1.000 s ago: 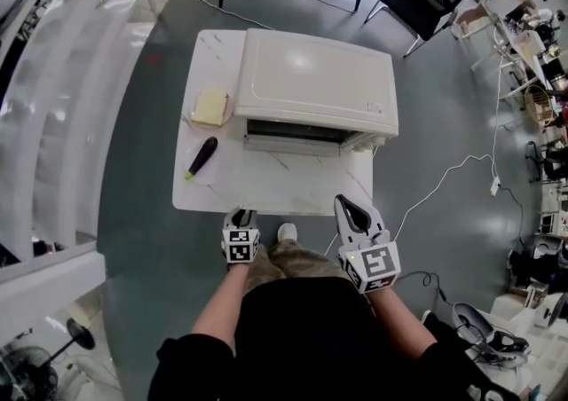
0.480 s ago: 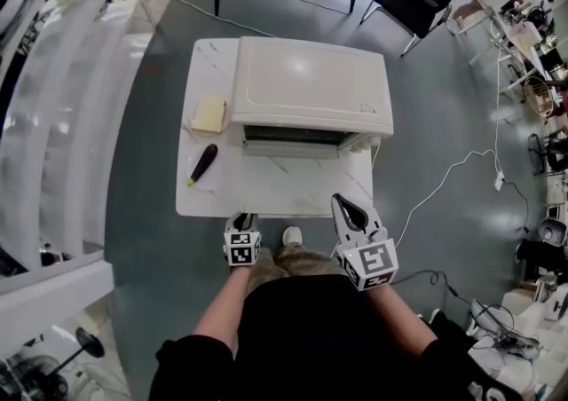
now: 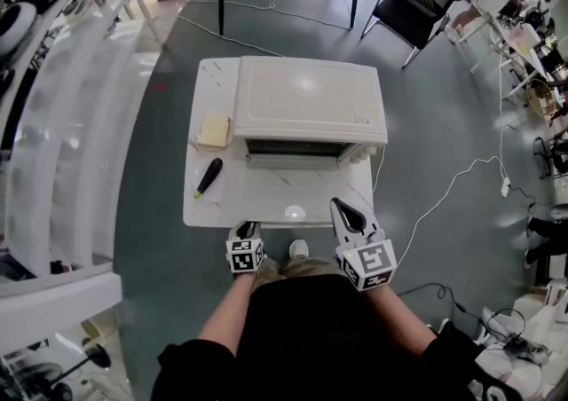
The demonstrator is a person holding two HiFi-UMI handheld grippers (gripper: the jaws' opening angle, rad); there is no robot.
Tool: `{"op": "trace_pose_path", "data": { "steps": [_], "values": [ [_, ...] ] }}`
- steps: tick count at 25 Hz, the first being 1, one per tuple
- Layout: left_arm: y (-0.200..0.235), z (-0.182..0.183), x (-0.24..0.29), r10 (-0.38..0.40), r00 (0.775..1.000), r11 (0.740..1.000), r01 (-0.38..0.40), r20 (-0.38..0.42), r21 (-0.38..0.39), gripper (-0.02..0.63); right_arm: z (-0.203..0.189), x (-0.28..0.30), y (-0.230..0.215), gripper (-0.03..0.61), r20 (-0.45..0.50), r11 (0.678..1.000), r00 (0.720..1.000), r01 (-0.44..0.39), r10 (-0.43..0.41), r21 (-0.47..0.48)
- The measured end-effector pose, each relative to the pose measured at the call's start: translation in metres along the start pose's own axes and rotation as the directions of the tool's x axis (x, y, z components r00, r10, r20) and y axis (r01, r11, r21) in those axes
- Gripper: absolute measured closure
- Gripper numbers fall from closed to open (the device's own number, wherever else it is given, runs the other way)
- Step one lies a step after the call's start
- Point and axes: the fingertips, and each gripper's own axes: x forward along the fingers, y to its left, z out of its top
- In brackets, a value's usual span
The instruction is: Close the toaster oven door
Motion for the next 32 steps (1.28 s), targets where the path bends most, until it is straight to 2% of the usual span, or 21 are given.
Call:
{"op": "trace_pose_path", "data": {
  "steps": [7,32],
  "values": [
    [-0.002,0.008,-0.007,-0.003,1.0,1.0,0.003,-0.004,0.004,0.531,0.011,-0.003,-0.007,0.557,0.046,1.0,0.999,0.013,-0.013,0.003],
    [-0.019,0.066,-0.034,-0.007,1.0,0.999,0.008,0.021,-0.034,0.531,0.016,-0.013,-0.023,0.557,0.084,0.999,0.996,0.025,-0.026,0.022]
  ]
}}
